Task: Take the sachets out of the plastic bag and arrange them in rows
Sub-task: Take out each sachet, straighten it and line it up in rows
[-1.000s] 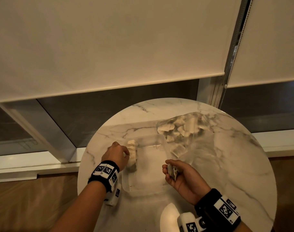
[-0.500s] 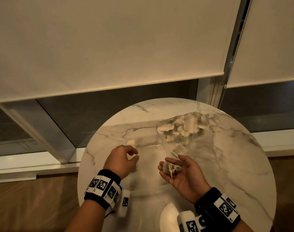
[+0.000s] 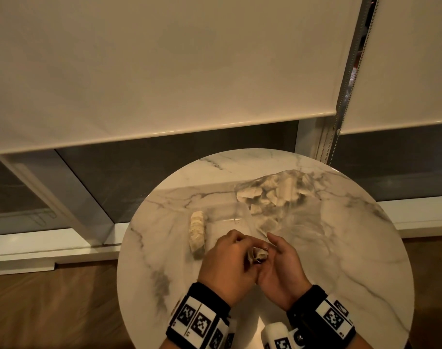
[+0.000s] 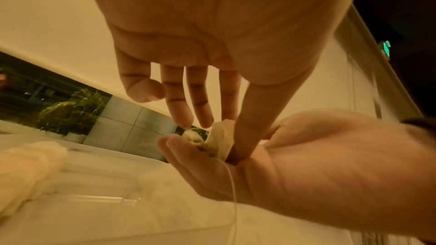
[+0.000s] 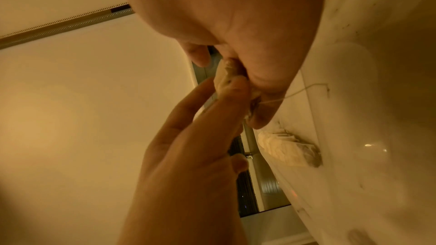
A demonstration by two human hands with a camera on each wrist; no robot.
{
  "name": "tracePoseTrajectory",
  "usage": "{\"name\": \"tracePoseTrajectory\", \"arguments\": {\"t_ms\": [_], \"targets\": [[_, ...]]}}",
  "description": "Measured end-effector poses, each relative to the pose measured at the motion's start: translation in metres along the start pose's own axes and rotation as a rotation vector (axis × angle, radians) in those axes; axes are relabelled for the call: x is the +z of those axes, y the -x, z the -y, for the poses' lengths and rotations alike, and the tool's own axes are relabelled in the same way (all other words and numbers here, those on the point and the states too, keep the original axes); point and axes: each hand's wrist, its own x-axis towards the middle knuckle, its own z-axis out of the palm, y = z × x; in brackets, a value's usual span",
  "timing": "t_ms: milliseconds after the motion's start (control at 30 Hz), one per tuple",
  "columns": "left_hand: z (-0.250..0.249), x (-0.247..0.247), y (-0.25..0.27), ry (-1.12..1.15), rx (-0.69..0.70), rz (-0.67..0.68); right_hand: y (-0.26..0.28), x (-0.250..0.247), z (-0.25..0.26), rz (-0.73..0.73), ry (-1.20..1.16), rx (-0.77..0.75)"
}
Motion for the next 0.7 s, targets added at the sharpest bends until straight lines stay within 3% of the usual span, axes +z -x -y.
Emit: {"name": "tracePoseTrajectory", "arguments": {"t_ms": [133, 267, 500, 700], "targets": [[-0.003, 0.003, 0.001, -0.093, -0.013, -0.070, 0.001, 0.001, -0.001, -0.004, 0.000, 0.006], [-0.007, 0.004, 0.003, -0.104, -0.112, -0.145, 0.002, 0.003, 0.000, 0.001, -0.016, 0.008], [-0.011, 0.006, 0.006, -0.189, -0.170, -0.074, 0.003, 0.004, -0.002, -0.013, -0.005, 0.011], [-0.004, -0.001, 0.007, -0.064, -0.167, -0.136, 0.006, 0.003, 0.000, 0.028, -0.074, -0.007]]}}
